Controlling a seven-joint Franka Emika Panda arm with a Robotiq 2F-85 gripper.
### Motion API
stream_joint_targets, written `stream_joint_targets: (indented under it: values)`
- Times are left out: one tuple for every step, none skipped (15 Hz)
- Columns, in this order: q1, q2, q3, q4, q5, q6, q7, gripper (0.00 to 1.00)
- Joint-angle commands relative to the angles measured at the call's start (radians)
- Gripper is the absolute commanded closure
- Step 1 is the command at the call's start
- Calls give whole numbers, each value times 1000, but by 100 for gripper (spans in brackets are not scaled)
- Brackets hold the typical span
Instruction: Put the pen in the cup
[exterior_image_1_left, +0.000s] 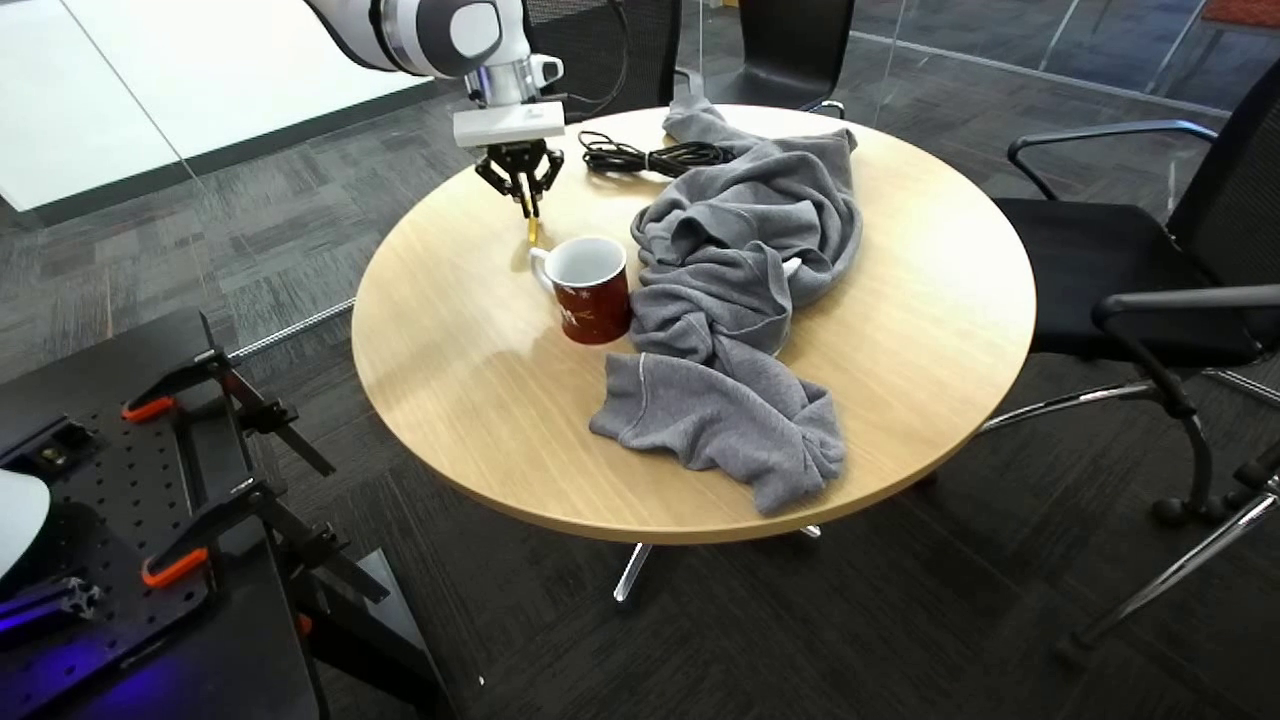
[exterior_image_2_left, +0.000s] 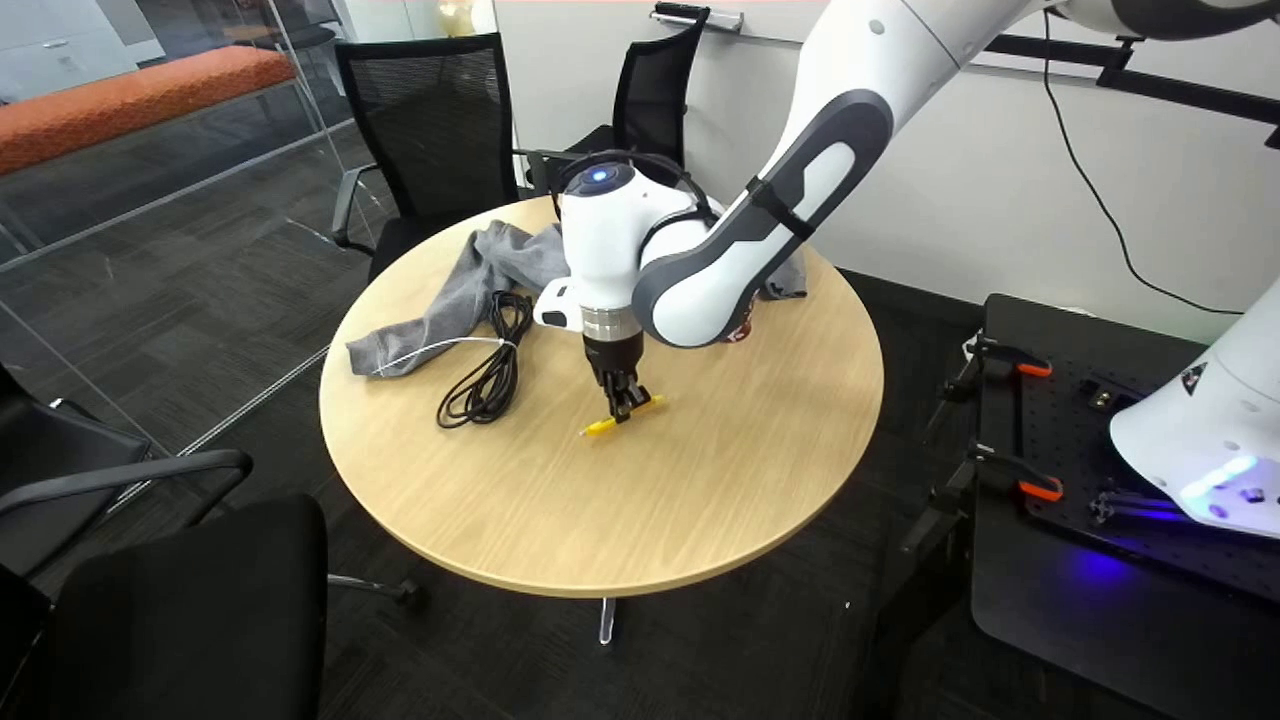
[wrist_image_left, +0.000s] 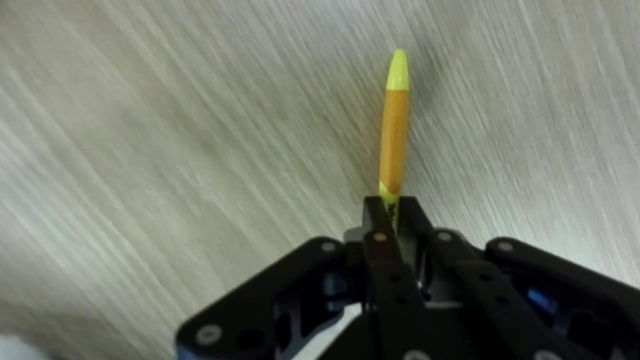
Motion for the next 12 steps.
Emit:
stream_joint_targets:
  values:
    - [-42,-100,62,-57,43,-2,24,97]
    - [-38,-126,62,-65,52,-8,55,97]
    - [-44,-161,70,-82,63,-20,68,97]
    - [-40,-198,64,-102,64,-21,93,97]
    - [-43,-228,67,-116,73,-24,104,97]
    - [-31,-268,48,-138,60,-18,139,97]
    - [-19,-301,30,-157,48,-10,180,97]
    - [-4,-336,7,-176,32,-1,239,97]
    - [20,-368,-27,-194,7,0,308,97]
    - [34,-402,-52,-214,-14,-8,368,97]
    - [50,-428,-77,-230,-38,-14,425,97]
    - [67,-456,-105,-249,-69,-20,488,97]
